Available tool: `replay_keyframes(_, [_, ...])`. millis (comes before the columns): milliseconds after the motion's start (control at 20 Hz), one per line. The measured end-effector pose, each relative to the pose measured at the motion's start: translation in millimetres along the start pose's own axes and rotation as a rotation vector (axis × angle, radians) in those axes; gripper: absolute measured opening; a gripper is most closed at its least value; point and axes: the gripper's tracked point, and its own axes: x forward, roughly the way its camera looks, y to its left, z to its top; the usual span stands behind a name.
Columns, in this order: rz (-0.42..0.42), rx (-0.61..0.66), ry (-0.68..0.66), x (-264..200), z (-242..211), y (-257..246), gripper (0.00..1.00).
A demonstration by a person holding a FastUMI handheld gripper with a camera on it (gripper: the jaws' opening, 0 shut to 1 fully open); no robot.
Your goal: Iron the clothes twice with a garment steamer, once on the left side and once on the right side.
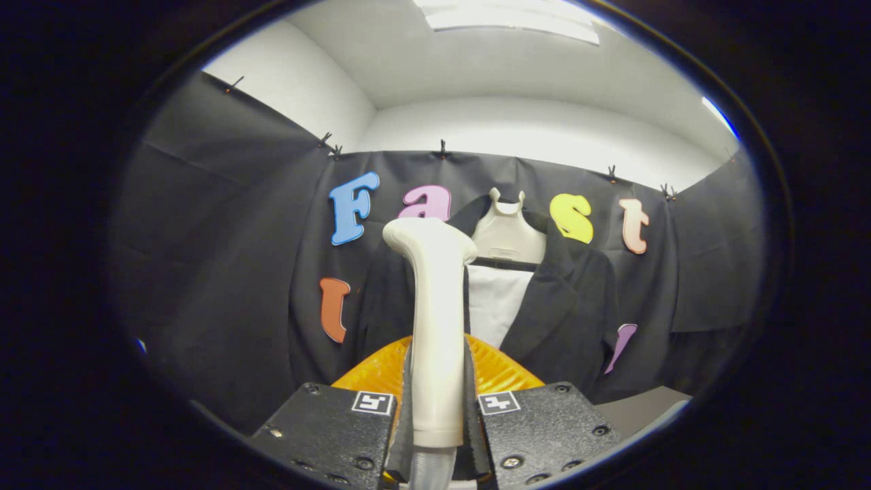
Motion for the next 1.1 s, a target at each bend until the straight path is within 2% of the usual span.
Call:
replay_keyframes(700, [0.002,-0.044,0.119,-0.5,-70.0,4.8,0.32])
replay_keyframes(1100, [0.01,-0.053,0.185,-26.1,-117.0,6.8,0.32])
